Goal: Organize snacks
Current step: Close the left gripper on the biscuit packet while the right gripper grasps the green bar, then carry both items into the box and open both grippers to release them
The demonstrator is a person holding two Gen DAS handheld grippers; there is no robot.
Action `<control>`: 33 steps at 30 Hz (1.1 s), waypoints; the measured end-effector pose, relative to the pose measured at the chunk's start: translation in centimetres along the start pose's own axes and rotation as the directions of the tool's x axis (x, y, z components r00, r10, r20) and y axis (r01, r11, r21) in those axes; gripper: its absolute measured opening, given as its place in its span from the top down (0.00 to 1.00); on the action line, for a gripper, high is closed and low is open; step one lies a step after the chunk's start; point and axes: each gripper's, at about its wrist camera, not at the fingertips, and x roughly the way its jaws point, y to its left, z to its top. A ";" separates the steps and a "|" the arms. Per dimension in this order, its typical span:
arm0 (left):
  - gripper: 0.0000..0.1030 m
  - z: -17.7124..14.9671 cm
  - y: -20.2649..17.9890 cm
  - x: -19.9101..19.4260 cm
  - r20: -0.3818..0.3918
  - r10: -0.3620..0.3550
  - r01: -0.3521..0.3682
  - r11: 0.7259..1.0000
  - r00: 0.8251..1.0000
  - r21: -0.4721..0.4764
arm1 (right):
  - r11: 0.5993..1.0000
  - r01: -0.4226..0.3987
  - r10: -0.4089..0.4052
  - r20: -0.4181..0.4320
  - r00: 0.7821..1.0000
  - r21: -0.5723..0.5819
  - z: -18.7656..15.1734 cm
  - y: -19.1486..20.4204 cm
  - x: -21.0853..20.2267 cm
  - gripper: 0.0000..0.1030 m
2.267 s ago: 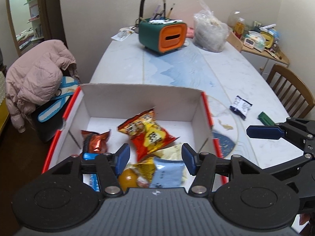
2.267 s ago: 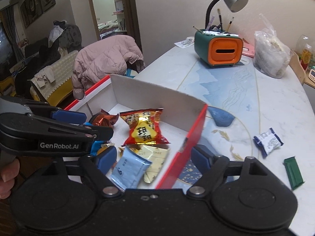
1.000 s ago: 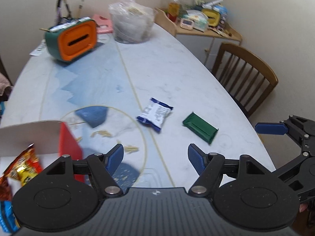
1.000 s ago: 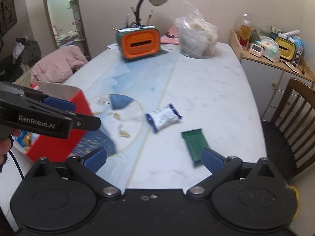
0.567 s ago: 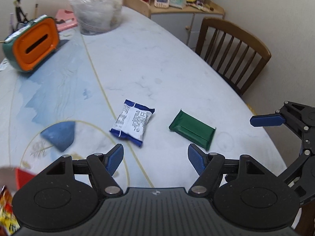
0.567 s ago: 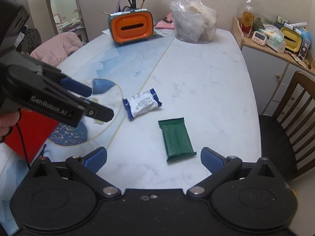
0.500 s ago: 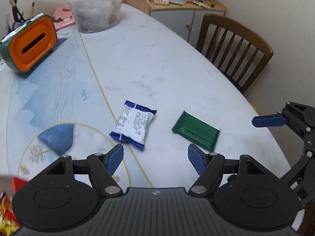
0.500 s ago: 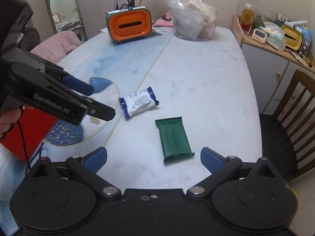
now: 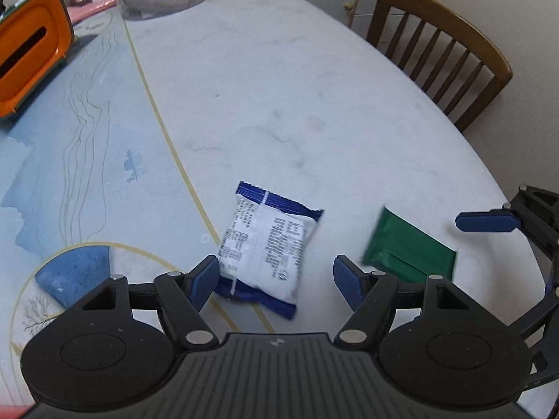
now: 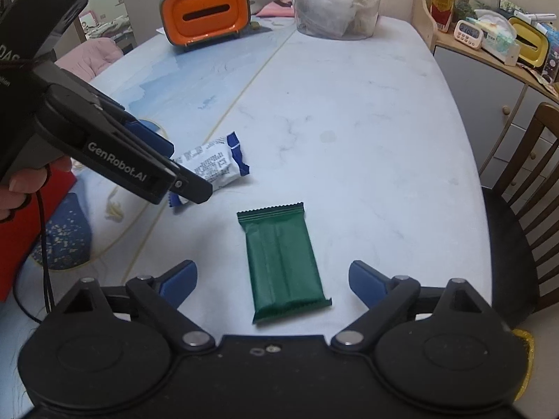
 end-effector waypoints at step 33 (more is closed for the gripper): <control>0.52 -0.8 -0.7 0.6 0.064 0.072 -0.067 0.994 0.995 -0.085 | 0.995 0.092 -0.093 0.020 0.995 0.042 -0.1 1.0 1.2 0.58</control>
